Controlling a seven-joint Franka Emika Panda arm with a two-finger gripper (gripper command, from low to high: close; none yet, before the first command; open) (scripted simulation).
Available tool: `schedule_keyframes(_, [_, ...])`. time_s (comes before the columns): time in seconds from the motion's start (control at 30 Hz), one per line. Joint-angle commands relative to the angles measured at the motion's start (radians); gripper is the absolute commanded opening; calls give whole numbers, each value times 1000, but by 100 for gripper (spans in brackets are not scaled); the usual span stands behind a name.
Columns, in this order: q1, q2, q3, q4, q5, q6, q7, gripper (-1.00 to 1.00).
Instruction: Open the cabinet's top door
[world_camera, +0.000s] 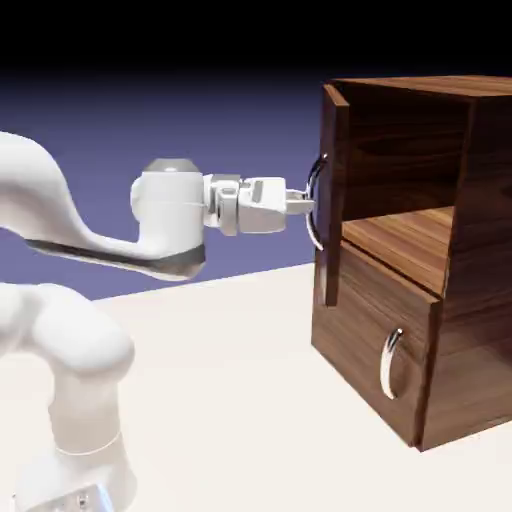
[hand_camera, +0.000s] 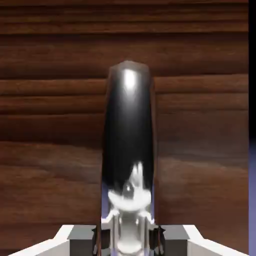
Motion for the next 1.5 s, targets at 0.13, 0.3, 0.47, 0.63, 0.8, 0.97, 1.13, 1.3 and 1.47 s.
schedule_keyframes(0.13, [20,-40,167,-34,219,-144,-48,-100])
schedule_keyframes(0.3, [56,-30,345,-26,435,-308,-67,-100])
schedule_keyframes(0.47, [74,38,527,30,636,-484,-58,-100])
schedule_keyframes(0.63, [48,157,708,139,814,-671,-27,-100])
schedule_keyframes(0.8, [-36,307,889,296,955,-868,19,-100])
schedule_keyframes(0.97, [-168,463,1070,477,1047,-1063,76,-100])
schedule_keyframes(1.13, [-322,605,1251,643,1095,-1235,139,-100])
schedule_keyframes(1.3, [-487,706,1432,768,1118,-1359,192,-100])
schedule_keyframes(1.47, [-667,729,1607,851,1142,-1416,206,-100])
